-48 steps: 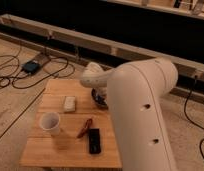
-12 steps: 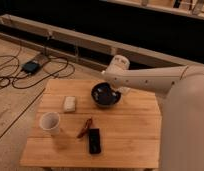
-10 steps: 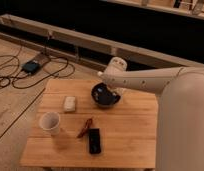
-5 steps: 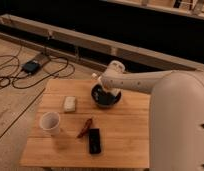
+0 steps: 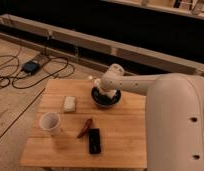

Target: Place the bottle in the ceramic bowl

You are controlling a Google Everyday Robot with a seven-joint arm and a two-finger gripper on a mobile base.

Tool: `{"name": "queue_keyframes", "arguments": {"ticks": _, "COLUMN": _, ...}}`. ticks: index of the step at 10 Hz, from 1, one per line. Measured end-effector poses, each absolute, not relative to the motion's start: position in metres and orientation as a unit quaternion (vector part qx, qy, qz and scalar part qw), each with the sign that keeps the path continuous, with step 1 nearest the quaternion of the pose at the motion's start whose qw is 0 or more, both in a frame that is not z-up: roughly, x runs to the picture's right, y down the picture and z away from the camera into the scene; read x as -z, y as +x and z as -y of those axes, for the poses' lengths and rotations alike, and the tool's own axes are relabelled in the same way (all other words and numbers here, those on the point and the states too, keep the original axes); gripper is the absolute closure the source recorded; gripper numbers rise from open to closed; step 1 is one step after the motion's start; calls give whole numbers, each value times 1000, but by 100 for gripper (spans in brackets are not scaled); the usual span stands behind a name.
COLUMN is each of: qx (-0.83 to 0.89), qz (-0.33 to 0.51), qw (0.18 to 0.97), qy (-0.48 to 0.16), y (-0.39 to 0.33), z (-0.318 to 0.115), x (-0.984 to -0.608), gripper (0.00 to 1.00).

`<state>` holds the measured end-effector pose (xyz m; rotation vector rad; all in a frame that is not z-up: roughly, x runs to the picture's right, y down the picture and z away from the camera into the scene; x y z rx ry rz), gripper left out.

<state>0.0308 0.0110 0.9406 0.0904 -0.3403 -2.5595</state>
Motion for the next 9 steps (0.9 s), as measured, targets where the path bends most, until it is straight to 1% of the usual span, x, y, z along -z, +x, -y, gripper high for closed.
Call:
{"name": "queue_keyframes", "arguments": {"ticks": 4, "qx": 951, "qz": 141, "qw": 270, "qy": 44, "y": 29, "z": -21, "x": -944, "gripper": 37}}
{"name": "queue_keyframes", "arguments": {"ticks": 7, "qx": 954, "qz": 139, "qw": 262, "qy": 51, "y": 31, "z": -14, "x": -937, "gripper": 37}}
{"name": "queue_keyframes", "arguments": {"ticks": 9, "qx": 957, "qz": 133, "qw": 251, "qy": 55, "y": 36, "z": -4, "x": -925, "gripper": 37}}
